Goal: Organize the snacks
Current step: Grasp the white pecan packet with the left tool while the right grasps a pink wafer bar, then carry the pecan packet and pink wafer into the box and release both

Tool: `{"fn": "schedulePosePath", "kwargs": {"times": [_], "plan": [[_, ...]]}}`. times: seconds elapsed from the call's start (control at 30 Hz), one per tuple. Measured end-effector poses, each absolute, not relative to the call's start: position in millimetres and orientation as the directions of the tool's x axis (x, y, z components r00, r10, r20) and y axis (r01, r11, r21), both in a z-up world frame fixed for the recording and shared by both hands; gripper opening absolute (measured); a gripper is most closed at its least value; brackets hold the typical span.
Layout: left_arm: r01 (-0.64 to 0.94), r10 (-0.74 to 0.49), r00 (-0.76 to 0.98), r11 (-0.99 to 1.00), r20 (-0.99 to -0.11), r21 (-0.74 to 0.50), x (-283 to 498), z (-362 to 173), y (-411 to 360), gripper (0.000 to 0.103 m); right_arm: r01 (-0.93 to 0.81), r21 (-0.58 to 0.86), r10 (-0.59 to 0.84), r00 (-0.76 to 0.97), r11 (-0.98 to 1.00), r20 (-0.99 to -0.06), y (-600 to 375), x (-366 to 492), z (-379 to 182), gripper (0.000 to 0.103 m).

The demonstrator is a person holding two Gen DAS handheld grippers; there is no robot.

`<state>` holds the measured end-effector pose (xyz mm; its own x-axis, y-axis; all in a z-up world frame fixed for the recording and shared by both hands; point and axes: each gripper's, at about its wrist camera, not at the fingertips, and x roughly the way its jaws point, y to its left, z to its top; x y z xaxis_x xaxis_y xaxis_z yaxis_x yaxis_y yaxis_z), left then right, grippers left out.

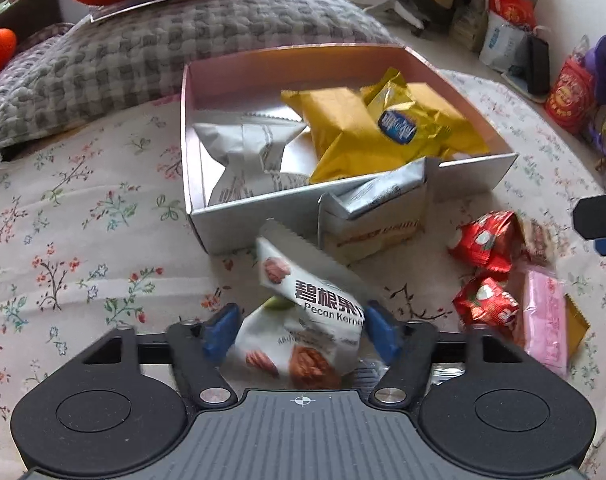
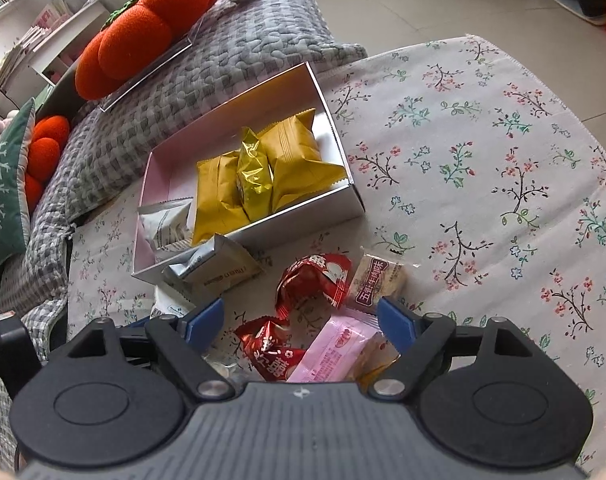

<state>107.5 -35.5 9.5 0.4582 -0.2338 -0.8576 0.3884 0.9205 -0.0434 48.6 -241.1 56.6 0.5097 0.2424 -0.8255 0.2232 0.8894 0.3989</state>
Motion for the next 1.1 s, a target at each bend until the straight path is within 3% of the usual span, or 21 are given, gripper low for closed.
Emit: {"fn": "schedulePosePath", "kwargs": {"times": [0.13, 0.5, 0.9, 0.97, 1.1], "plan": [[0.362, -0.223, 0.453, 0.931, -0.863, -0.051, 109.2, 8.7, -31.6, 0.050, 0.221, 0.383, 0.231, 0.503, 0.897, -0.833, -241.0, 48.5, 55.2, 0.082], [0.293, -0.244, 0.506, 0.951, -0.828, -0.101, 102.1, 35.9, -17.1, 0.049, 0.215, 0.322, 0.203, 0.441, 0.922, -0.874, -235.9, 49.5, 39.9, 0.081], [0.282, -0.263, 0.516, 0.951, -0.815, -0.128, 100.1, 44.8, -13.8, 0.049, 0.198, 0.247, 0.169, 0.342, 0.949, -0.924, -211.7, 54.8, 2.9, 0.049], [0.279, -0.258, 0.516, 0.952, -0.817, -0.125, 99.8, 44.8, -13.4, 0.049, 0.166, 0.196, 0.125, 0.362, 0.966, -0.924, -202.5, 54.3, 4.1, 0.032], [0.273, -0.260, 0.524, 0.953, -0.811, -0.129, 99.3, 47.3, -10.6, 0.049, 0.158, 0.218, 0.131, 0.433, 0.963, -0.892, -209.3, 50.7, 23.7, 0.029]]}}
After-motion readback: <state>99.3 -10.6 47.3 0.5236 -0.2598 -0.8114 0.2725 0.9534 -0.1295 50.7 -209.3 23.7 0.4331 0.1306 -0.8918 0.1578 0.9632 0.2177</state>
